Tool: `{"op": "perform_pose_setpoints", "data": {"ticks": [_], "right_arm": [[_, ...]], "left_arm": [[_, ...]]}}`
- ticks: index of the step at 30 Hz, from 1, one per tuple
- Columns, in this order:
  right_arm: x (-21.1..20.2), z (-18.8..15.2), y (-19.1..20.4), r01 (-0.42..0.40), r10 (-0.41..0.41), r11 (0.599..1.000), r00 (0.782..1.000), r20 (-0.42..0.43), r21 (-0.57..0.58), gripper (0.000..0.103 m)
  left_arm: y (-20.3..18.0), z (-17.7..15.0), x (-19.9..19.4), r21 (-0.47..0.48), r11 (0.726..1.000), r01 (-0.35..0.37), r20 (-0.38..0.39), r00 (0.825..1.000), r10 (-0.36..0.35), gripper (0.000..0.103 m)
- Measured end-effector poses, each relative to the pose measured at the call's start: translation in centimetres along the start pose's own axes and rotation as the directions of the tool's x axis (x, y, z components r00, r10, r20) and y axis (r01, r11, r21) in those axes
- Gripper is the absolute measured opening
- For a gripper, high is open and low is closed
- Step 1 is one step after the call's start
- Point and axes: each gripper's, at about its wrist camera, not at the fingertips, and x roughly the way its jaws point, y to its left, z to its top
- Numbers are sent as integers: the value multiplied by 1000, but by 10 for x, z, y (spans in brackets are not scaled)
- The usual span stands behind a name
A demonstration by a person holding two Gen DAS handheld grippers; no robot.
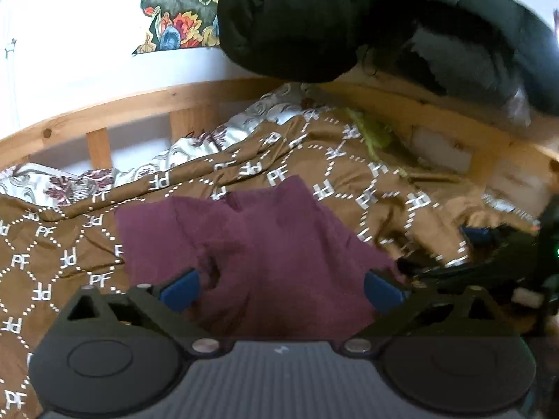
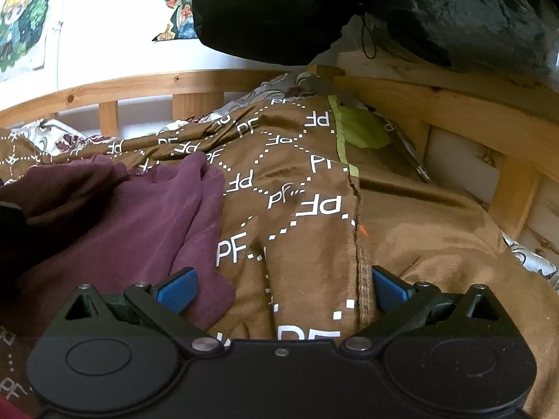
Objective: Fold small clothes
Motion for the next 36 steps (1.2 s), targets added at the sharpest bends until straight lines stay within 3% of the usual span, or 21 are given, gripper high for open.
{"op": "perform_pose_setpoints", "data": {"ticks": [2,7,12,15,19,22,27,32,36], "right_arm": [[2,1,2,2,-2,1000,1000,1,-7,102],[2,1,3,-4,4,1000,1000,24,-1,102],[-15,4,-5,-60,46,995,984,174,74,103],[-16,9,-4,-138,121,988,972,203,70,102],[-13,11,4,-220,207,974,962,179,50,103],[-11,16,11,-304,291,951,942,169,58,102],[10,45,30,-438,426,879,899,103,190,103],[50,81,78,-512,528,827,849,-8,231,102],[86,83,105,-498,553,809,825,-115,313,97]], "left_arm": [[1,2,-5,-10,1000,9,17,1000,-9,102],[8,-1,-9,-23,998,-52,23,998,52,102],[15,-18,-4,7,996,-90,-40,995,90,102],[19,-31,-1,28,991,-127,-79,988,129,102],[23,-42,3,30,990,-141,-121,982,143,102],[26,-46,5,50,989,-138,-125,982,143,102],[37,-52,10,43,993,-106,-145,983,111,102],[51,-59,8,-10,996,-87,-140,986,84,100],[57,-62,1,-19,997,-81,-97,992,79,91]]}}
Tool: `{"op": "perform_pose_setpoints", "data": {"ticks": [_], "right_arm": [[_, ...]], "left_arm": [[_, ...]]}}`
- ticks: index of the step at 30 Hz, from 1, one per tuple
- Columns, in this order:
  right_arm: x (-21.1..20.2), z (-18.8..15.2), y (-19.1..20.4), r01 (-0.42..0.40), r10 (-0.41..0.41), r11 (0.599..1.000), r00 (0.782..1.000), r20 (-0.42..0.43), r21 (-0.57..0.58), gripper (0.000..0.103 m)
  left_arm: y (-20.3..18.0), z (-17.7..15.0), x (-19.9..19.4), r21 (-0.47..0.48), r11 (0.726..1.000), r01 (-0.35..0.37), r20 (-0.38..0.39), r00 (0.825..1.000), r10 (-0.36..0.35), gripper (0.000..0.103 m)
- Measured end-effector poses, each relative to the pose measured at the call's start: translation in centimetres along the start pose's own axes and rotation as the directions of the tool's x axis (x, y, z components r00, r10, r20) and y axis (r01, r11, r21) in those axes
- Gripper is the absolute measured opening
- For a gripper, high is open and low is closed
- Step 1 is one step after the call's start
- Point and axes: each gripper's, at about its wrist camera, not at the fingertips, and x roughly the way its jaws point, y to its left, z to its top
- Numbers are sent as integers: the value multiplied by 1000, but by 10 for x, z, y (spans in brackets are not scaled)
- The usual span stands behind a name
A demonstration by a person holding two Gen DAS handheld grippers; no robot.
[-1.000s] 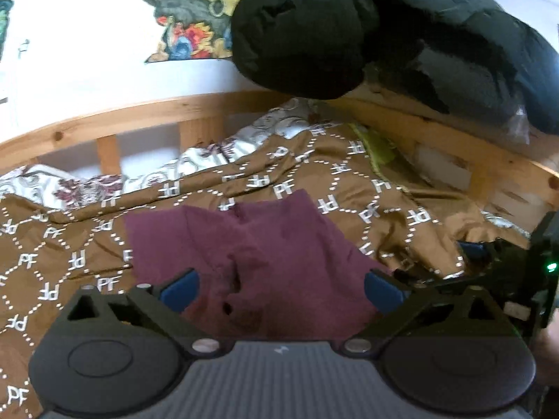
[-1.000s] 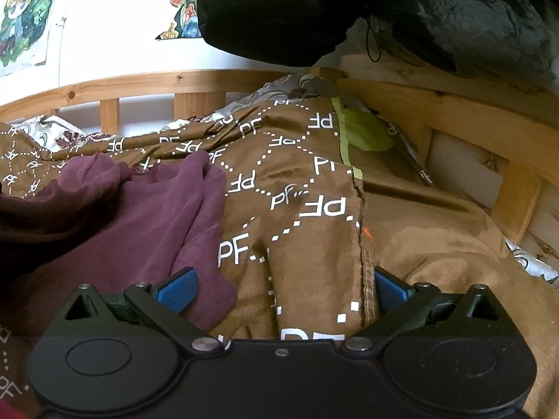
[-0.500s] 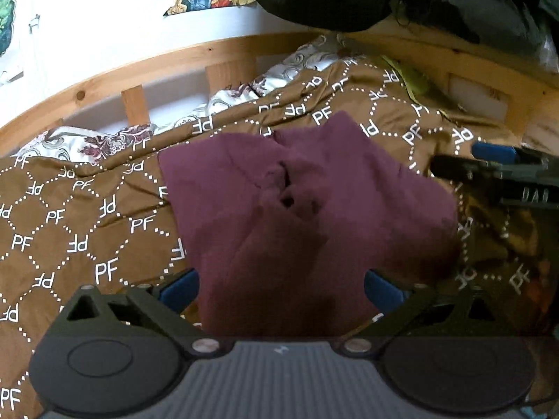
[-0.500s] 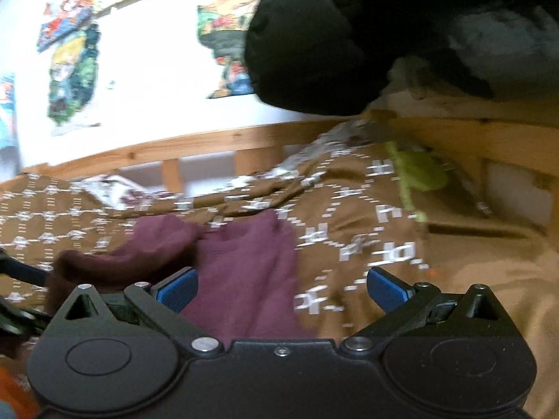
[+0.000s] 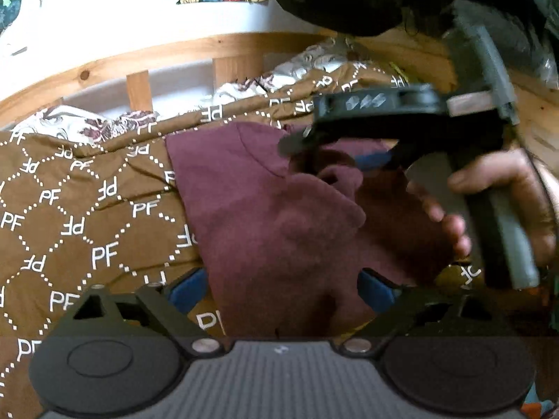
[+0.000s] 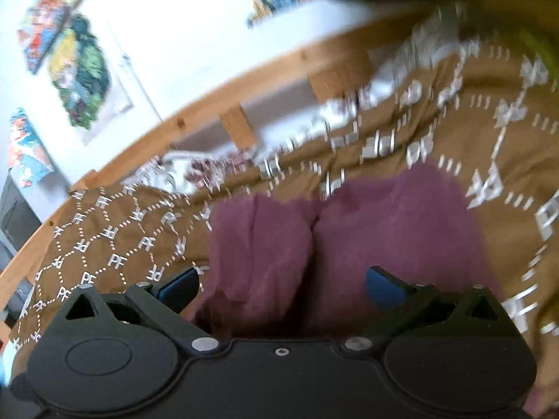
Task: Fold small clothes
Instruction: 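Close the right tool on the folded shirt while the left tool opens and releases it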
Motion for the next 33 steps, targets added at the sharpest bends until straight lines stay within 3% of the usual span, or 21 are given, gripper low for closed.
{"op": "perform_pose_setpoints", "data": {"ticks": [4,6,11,12,18,25,33], "right_arm": [[17,-7,-5,-8,10,996,1000,-23,93,82],[18,-9,-5,-4,5,995,1000,-14,99,73],[19,-9,4,21,-21,999,1000,-11,44,22],[18,-8,5,27,-27,999,1000,-3,25,17],[-6,-2,18,32,-22,994,995,100,-106,11],[-39,-3,29,165,-104,944,970,218,-287,11],[-62,-2,-1,254,-190,930,951,246,-264,10]], "left_arm": [[1,0,-1,30,999,-16,23,1000,16,77],[1,1,0,30,999,-12,21,1000,11,61],[-1,1,-2,31,999,-13,38,999,12,32],[-1,2,-4,28,1000,-8,42,999,7,29],[-8,8,-7,19,999,44,81,996,-45,21],[-35,12,1,90,992,89,100,990,-98,20],[-59,16,12,132,983,129,101,985,-143,21]]}}
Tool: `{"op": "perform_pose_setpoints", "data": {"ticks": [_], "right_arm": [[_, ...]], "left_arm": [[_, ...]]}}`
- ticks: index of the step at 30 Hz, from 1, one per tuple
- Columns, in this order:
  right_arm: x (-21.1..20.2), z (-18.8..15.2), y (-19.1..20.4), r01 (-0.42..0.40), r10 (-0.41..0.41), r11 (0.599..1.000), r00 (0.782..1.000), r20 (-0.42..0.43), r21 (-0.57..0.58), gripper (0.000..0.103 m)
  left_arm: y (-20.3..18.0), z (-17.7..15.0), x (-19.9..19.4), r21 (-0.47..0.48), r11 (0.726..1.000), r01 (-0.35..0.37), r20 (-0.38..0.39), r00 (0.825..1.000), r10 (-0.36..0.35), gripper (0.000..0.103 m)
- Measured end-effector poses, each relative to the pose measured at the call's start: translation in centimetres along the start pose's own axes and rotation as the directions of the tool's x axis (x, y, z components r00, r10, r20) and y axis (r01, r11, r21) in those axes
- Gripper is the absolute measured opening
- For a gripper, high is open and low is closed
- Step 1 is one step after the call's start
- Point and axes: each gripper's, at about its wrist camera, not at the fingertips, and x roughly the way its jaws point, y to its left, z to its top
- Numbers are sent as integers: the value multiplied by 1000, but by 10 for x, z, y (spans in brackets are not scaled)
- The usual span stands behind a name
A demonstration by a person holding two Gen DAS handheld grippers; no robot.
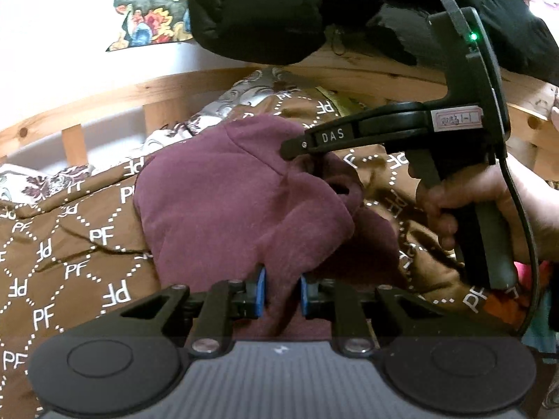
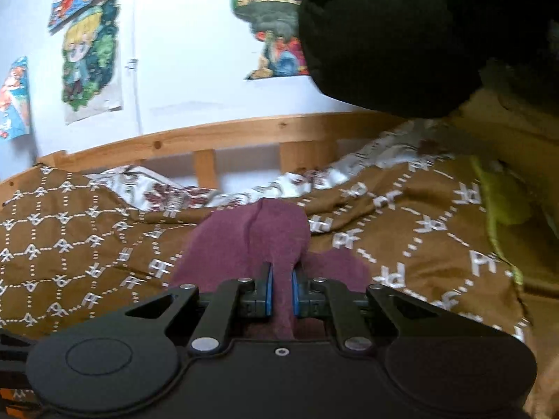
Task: Fold small clothes
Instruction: 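Close the right tool on the folded shirt while the left tool opens and releases it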
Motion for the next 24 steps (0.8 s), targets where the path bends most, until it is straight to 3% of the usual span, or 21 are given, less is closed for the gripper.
{"op": "perform_pose_setpoints", "data": {"ticks": [8,10,12,14,15,20,24], "right_arm": [[0,-21,-26,64,-61,997,996,-61,48,7],[2,-26,-30,78,-74,996,994,-74,53,7],[5,-29,-33,88,-82,994,992,-91,60,7],[6,-32,-35,97,-92,994,991,-100,53,7],[7,-33,-35,103,-97,994,990,-102,48,7],[4,-33,-40,129,-125,991,987,-97,42,7],[4,-36,-43,136,-131,990,985,-110,40,7]], "left_arm": [[-4,-1,0,-9,999,41,-12,999,-41,28],[-1,0,-3,-25,998,62,-8,998,-62,38],[2,-1,-10,-45,994,96,11,995,-96,62],[6,-1,-19,-65,991,118,45,992,-115,77],[8,-1,-24,-73,991,116,64,992,-112,86],[28,1,-34,-171,982,76,96,994,-60,95],[56,1,-26,-341,940,-8,49,998,27,99]]}}
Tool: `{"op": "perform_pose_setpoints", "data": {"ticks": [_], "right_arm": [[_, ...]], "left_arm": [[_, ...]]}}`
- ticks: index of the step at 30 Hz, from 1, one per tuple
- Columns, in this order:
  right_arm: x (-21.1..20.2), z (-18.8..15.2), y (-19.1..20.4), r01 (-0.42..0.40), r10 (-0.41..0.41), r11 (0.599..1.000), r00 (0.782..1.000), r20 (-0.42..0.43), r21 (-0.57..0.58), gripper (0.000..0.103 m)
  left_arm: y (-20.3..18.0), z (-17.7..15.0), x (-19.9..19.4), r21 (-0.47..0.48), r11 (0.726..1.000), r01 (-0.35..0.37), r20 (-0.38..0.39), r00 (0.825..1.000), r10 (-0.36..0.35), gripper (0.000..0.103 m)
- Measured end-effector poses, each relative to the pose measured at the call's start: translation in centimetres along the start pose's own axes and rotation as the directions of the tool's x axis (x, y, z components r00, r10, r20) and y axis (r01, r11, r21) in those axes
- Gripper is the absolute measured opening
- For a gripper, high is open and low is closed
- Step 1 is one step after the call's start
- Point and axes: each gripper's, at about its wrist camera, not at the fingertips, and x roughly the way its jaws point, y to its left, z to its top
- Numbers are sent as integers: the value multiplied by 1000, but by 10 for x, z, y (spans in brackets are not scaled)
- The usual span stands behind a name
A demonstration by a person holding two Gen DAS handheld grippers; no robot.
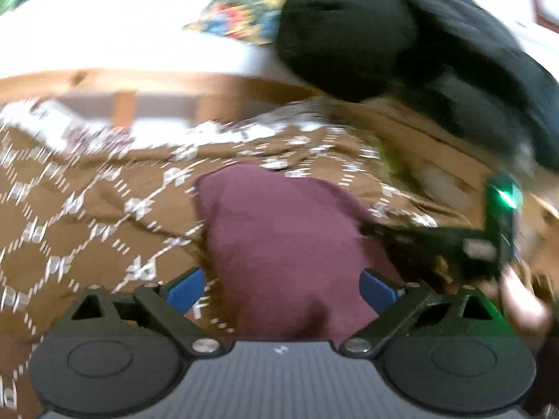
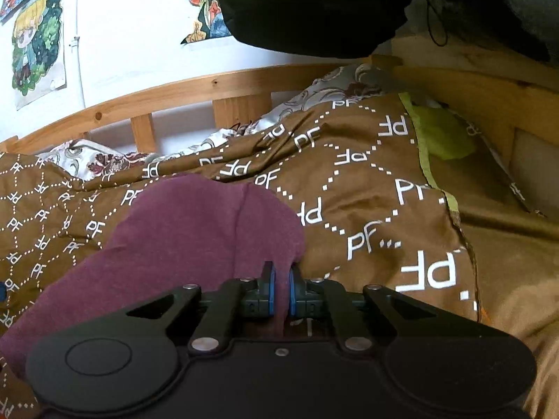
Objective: Fold small clothes
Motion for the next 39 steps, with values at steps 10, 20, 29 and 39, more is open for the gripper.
{"op": "perform_pose_setpoints", "data": {"ticks": [10,20,29,39], "right_arm": [[1,-8,0,6,-6,1000,1000,-14,-4,8],[-7,-13,-12,-20,22,997,1000,-22,71,15],[-46,-19,-12,-38,38,996,999,1,86,55],[-67,-33,3,-143,144,985,990,4,96,84]], "left_arm": [[50,13,34,-256,965,-56,-120,992,25,98],[38,-6,51,-122,990,-73,-230,972,44,96],[43,-17,59,-159,985,-59,-268,963,14,96],[35,-18,56,-127,987,-97,-251,966,63,99]]}}
